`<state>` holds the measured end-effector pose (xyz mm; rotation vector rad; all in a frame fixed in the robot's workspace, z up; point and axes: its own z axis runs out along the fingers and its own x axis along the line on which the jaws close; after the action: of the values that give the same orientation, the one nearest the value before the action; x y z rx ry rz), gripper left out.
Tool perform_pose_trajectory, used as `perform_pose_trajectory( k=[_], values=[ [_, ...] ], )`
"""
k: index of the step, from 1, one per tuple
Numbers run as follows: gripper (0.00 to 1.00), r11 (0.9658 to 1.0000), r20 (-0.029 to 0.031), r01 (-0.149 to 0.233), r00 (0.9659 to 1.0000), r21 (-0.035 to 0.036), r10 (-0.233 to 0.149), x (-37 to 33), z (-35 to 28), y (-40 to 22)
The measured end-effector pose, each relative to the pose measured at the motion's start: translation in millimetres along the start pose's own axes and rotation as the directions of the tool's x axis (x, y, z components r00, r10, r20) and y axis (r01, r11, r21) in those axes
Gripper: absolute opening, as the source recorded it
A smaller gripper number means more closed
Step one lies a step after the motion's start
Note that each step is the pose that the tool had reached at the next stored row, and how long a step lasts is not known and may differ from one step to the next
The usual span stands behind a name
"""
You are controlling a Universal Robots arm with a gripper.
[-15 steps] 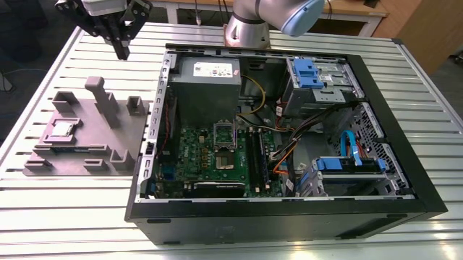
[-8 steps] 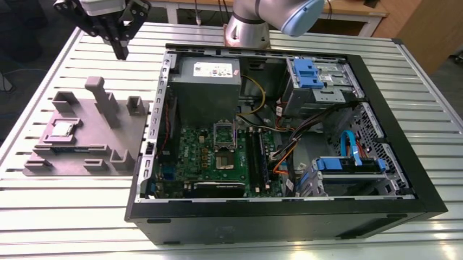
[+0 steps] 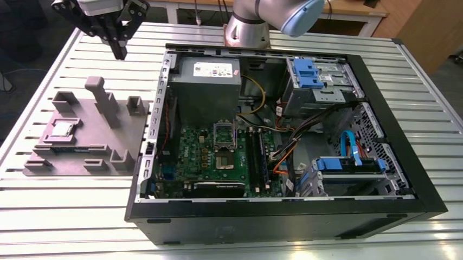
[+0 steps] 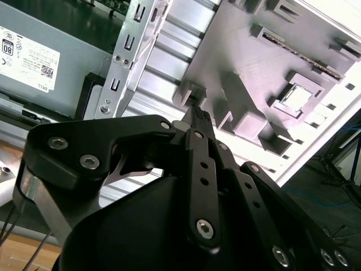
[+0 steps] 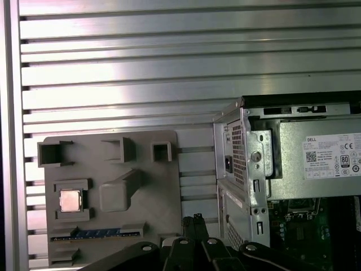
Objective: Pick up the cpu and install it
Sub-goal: 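Reach for the cpu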
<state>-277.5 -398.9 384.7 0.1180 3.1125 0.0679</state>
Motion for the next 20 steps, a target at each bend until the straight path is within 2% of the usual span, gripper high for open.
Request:
perform_pose_trajectory(
  k=[20],
  values=[
    [0.11,1.0000,0.0000,0.000,1.0000,0.0000,0.000,5.3,0.2,-0.4]
  ],
)
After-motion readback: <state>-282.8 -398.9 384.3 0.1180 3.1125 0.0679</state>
